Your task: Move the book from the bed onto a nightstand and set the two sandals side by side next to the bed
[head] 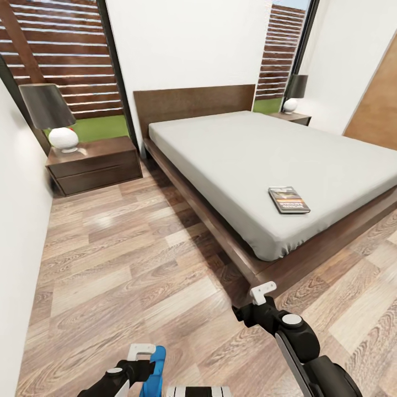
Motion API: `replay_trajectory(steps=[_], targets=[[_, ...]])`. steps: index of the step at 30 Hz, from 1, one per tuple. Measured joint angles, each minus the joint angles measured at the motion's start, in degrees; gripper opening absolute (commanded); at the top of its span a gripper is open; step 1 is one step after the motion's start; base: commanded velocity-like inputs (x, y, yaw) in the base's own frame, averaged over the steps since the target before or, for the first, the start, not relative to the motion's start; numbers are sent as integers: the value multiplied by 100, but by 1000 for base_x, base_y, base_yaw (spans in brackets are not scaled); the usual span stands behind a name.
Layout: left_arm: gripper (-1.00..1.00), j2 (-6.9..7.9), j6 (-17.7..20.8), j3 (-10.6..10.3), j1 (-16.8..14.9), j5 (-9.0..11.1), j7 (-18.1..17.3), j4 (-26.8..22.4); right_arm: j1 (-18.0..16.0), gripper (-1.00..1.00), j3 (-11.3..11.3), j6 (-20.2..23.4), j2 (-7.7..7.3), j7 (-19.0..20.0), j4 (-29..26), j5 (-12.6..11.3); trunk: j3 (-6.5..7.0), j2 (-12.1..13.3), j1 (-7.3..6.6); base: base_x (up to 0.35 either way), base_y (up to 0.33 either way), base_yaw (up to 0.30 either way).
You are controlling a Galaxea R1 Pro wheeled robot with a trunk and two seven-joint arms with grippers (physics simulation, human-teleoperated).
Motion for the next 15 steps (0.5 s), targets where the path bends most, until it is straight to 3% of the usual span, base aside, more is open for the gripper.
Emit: replay_trajectory(steps=[15], targets=[[100,-5,-18,0,-3,-3,-2,-9,0,100,0,-1,1,0,0,-3,-1,0,0,0,0,0]])
